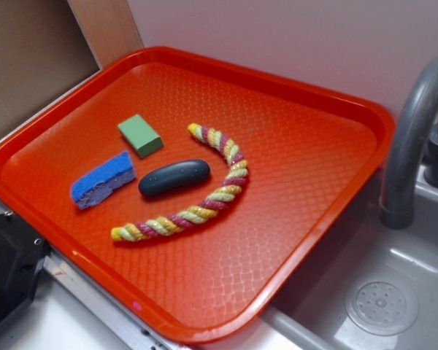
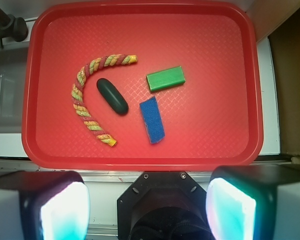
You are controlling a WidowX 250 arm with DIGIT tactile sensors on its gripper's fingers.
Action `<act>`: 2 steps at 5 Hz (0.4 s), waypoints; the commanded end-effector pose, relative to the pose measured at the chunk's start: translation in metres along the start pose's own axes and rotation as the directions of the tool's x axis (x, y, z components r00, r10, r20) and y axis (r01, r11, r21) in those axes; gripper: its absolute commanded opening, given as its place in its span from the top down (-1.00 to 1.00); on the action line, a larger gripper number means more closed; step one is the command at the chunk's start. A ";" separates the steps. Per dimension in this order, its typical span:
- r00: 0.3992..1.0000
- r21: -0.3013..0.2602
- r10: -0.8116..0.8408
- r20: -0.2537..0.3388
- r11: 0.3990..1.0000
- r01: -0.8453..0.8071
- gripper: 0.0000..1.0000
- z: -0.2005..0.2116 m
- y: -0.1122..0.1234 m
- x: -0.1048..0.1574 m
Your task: Grab the plastic pickle.
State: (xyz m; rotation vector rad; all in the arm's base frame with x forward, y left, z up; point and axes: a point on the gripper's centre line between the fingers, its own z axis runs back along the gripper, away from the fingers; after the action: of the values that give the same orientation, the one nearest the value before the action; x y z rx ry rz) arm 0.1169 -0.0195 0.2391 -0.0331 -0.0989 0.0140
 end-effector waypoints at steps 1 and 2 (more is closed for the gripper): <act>1.000 0.000 0.000 0.000 1.000 0.000 -1.00 0.000 0.000 0.000; 0.975 0.040 -0.205 0.085 0.978 0.202 -1.00 -0.020 -0.005 0.015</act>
State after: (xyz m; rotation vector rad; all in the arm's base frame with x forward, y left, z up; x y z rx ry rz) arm 0.1325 -0.0246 0.2153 0.0071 -0.1743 -0.1791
